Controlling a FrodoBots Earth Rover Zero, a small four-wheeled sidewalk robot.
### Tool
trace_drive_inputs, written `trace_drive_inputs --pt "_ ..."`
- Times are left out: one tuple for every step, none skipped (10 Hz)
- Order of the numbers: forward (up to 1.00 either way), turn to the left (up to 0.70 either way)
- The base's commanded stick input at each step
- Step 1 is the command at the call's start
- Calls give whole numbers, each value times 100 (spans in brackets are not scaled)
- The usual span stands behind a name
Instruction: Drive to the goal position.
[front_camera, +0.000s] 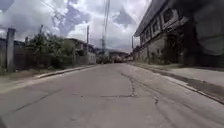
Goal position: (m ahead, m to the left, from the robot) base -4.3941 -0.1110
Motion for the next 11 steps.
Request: trace_drive_inputs --pt "100 -3" --pt "100 -3" --pt "100 -3" --pt "100 -3" --pt "100 -28" --pt "100 -39" --pt "100 -40" --pt "100 -40" --pt "100 -40" --pt "100 -40" --pt "100 -22"
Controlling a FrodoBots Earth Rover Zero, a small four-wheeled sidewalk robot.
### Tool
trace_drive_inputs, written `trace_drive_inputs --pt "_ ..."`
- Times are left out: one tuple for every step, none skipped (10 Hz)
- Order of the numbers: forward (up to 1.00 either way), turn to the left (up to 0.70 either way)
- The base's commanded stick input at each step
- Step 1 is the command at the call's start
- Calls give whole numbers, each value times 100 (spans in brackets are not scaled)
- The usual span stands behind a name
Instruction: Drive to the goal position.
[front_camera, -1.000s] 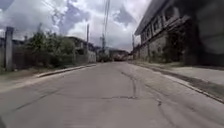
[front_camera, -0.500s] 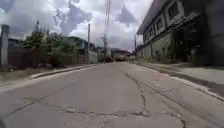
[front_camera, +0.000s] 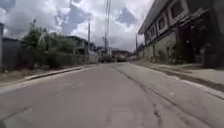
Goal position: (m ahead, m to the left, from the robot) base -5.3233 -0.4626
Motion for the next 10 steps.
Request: trace_drive_inputs --pt "100 -8" --pt "100 0" --pt "100 0" --pt "100 0" --pt "100 0" --pt "100 0" --pt "100 0" --pt "100 0" --pt "100 0" --pt "100 0"
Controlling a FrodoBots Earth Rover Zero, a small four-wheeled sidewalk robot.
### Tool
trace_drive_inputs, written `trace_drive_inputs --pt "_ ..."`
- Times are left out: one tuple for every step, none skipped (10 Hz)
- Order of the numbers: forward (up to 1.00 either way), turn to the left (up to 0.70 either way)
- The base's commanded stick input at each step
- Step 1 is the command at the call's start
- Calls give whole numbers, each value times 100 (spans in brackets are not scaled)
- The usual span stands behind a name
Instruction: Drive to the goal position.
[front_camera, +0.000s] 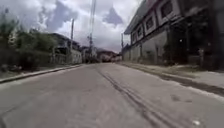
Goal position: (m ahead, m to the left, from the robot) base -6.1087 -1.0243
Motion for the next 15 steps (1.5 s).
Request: trace_drive_inputs --pt "100 0" --pt "100 0" --pt "100 0" --pt "100 0" --pt "100 0" --pt "100 0" --pt "100 0" --pt "100 0" --pt "100 0" --pt "100 0" --pt "100 0" --pt "100 0" --pt "100 0" --pt "100 0" --pt "100 -1"
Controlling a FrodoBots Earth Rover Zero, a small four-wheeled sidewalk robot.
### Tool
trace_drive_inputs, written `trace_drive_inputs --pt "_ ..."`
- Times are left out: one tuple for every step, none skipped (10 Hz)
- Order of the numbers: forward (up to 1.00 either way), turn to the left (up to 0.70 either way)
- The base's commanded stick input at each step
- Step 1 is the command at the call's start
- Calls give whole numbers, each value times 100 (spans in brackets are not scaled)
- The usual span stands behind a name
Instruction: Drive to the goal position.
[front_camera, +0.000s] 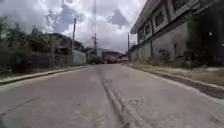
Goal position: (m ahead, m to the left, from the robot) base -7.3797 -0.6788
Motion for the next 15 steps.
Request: trace_drive_inputs --pt "100 -2" --pt "100 -2" --pt "100 -2" --pt "100 -2" --pt "100 -2" --pt "100 -2" --pt "100 -2" --pt "100 -2" --pt "100 -2" --pt "100 -2" --pt "100 -2" --pt "100 -2" --pt "100 -2" --pt "100 -2" --pt "100 -2"
